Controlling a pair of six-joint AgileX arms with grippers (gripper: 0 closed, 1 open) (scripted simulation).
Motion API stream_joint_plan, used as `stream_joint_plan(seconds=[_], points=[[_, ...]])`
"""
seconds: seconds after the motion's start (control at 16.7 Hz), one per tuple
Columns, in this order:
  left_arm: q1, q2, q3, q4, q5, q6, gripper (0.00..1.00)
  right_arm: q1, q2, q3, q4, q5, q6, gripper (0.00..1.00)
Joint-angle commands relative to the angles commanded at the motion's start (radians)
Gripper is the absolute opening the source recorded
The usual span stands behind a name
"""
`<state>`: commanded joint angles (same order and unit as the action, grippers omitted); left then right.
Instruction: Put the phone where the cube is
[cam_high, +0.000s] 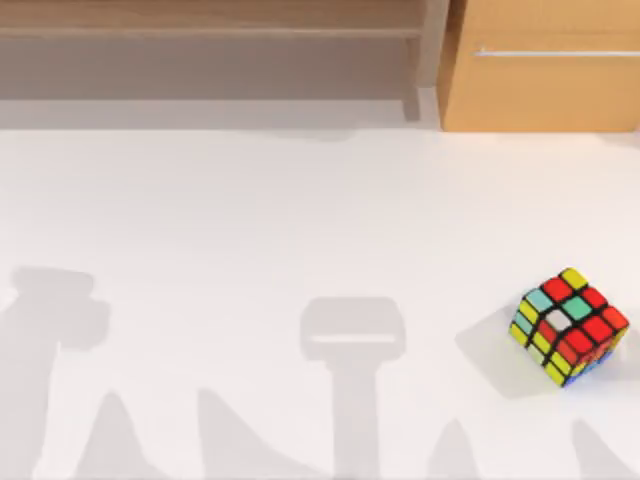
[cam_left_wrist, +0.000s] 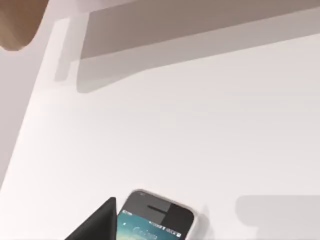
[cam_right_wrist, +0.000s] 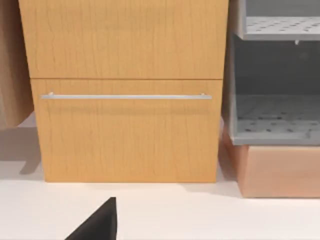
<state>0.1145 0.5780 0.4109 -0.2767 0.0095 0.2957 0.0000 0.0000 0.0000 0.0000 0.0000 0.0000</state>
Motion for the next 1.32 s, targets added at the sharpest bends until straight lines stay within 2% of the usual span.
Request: stream_joint_plan(seconds=[0.36,0.72,1.02,1.32], points=[[0.121,0.637,0.382,-0.282,0.007,0.275,1.0,0.0,0.0,0.0,0.0,0.0,0.0,1.0],[0.225,1.134,0.711,-0.511,0.006,0.512,1.0,0.0,0.0,0.0,0.0,0.0,0.0,1.0],[0.273,1.358,0.877,-0.609,0.001,0.623,1.0,0.0,0.0,0.0,0.0,0.0,0.0,1.0],[0.279,1.383,0.897,-0.62,0.0,0.636,1.0,0.0,0.0,0.0,0.0,0.0,0.0,1.0]])
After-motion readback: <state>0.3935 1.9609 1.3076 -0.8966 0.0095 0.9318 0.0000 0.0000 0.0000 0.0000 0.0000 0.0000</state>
